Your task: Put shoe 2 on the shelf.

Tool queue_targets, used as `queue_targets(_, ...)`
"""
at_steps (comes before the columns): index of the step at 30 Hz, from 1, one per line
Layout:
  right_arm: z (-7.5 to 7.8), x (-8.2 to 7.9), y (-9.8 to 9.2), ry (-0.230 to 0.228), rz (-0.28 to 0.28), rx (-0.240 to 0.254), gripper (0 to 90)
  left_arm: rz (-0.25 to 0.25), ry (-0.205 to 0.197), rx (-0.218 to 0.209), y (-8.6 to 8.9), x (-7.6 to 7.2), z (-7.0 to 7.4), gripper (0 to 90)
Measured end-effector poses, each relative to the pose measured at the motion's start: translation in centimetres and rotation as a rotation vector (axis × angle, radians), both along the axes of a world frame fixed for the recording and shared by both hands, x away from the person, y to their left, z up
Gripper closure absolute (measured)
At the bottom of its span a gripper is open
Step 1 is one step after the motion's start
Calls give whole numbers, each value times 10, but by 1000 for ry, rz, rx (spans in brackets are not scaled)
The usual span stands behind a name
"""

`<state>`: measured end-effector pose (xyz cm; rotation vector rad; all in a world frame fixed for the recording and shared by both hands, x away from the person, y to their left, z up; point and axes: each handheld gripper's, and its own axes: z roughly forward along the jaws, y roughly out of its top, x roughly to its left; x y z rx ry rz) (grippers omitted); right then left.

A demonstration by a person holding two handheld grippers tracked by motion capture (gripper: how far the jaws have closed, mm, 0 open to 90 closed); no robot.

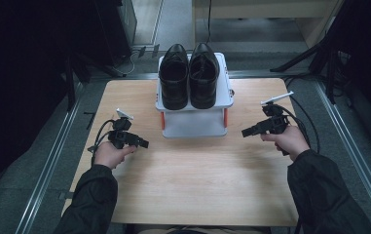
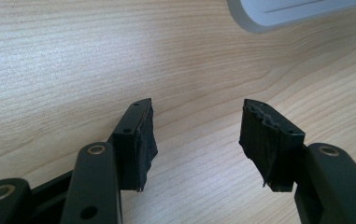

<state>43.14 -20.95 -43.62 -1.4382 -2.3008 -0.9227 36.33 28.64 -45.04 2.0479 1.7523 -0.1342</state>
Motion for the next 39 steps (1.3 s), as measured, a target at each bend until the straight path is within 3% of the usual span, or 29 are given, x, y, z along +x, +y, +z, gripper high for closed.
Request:
queue_targets(6, -18, -14, 0, -56, 30, 25, 460, -22, 3, 5, -6, -1, -1, 443)
queue_targets(8, -25, -18, 0, -71, 37, 3, 460, -33, -6, -1, -9, -2, -1, 443)
queue_targets(11, -34, -20, -1, -58, 42, -11, 461, -50, -27, -12, -14, -3, 2, 443)
queue_targets(13, -35, -22, -2, -68, 40, -12, 462, -61, -28, -6, -18, -4, 2, 442)
queue_targets(17, -38, -27, -5, -92, 19, 48, 463, -68, -21, 2, -21, -3, 0, 438)
queue_targets(22, -37, -31, -3, -128, 36, 39, 453, -83, -22, 14, -23, -4, -3, 427)
queue_targets(26, -37, -30, -3, -129, 23, 36, 451, -100, -16, 21, -24, -5, -4, 428)
queue_targets(39, -41, -29, 0, -117, 43, 27, 449, -86, -19, 18, -24, -5, -4, 418)
